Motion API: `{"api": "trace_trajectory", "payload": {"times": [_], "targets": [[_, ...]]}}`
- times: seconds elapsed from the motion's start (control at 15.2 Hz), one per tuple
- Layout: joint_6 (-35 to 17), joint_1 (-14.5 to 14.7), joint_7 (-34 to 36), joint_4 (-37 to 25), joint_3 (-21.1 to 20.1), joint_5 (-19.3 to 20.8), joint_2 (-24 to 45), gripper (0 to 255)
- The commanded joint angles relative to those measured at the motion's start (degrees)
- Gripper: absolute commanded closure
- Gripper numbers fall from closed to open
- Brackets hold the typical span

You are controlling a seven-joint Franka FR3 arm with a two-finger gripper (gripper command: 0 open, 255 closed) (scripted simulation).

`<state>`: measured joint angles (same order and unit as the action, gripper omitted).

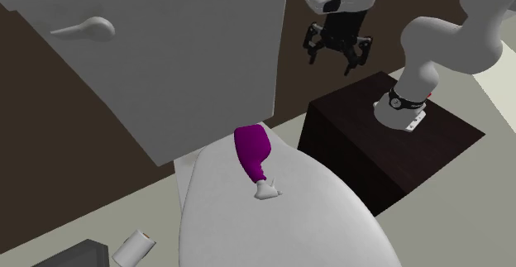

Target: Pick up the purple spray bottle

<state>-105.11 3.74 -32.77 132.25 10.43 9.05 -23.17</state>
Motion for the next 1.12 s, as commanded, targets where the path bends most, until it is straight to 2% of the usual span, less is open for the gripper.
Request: {"api": "trace_trajectory", "payload": {"times": [0.0,0.53,1.06], "targets": [[-2.22,0.95,-4.46,-2.62,1.14,-0.41,4.63,0],[-9.42,3.21,-21.66,-13.3,3.41,-4.4,22.5,0],[-12.1,3.1,-36.84,-27.36,1.11,-8.98,39.66,0]]}}
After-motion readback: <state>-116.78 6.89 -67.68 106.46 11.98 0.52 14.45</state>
